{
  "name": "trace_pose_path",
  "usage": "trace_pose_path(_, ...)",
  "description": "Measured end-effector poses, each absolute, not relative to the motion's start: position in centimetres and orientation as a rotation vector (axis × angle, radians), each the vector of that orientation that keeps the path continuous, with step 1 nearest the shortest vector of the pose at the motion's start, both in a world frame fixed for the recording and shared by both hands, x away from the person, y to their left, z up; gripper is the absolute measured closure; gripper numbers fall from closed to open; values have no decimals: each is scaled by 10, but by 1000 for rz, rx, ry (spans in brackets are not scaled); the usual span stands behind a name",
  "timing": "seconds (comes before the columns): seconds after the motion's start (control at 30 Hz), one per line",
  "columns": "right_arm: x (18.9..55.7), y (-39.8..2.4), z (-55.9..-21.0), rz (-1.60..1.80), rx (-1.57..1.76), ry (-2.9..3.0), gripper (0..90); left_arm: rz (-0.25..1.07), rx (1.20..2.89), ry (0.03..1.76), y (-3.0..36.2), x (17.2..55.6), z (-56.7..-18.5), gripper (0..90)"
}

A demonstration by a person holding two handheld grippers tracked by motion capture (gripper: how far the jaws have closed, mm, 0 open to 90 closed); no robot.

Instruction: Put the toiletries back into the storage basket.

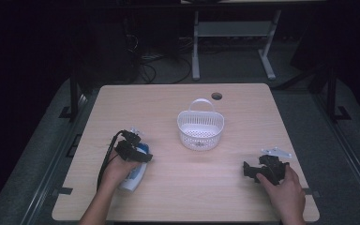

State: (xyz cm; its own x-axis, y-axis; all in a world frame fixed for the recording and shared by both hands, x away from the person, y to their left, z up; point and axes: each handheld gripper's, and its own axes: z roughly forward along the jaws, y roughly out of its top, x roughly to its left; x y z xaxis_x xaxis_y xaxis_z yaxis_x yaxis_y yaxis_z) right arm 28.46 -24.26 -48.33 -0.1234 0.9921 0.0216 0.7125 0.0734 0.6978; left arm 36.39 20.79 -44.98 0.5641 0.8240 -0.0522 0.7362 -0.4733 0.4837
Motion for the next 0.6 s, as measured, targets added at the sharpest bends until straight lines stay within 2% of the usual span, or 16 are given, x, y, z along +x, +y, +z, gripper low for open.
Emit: trace_pose_path(0.6,285,-243,-483,790,1685,1891,0,324,2399,1246,198,361,-451,218)
